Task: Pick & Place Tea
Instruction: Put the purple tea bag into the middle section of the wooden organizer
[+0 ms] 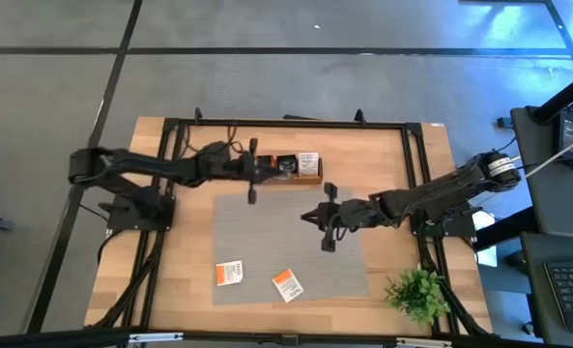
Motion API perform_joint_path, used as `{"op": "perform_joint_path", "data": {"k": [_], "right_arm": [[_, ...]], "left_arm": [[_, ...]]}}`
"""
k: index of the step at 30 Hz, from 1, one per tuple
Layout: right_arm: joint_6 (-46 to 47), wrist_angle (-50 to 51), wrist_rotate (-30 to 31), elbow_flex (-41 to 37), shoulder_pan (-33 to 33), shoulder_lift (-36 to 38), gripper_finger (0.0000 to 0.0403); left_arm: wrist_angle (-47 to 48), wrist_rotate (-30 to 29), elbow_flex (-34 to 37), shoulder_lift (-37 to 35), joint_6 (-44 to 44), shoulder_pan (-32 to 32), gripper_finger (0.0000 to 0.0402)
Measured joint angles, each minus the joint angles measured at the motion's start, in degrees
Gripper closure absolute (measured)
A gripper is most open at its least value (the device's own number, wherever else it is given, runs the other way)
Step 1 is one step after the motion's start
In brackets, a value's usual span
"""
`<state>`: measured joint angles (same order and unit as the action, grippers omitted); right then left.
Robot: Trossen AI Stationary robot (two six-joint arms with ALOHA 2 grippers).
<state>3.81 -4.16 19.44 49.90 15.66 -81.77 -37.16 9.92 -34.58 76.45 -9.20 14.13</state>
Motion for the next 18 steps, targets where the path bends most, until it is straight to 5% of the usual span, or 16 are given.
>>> {"op": "perform_joint_path", "data": {"k": [11, 18], "right_arm": [[0.3, 0.2, 0.0, -2.4, 0.0, 0.0, 0.0380], [0.4, 1.1, 0.0, -2.4, 0.0, 0.0, 0.0379]], "left_arm": [[-6.0, 6.1, -7.8, 20.9, -0.1, 8.9, 0.0400], [-5.5, 8.6, -9.8, 24.9, 0.0, 10.5, 0.0399]]}}
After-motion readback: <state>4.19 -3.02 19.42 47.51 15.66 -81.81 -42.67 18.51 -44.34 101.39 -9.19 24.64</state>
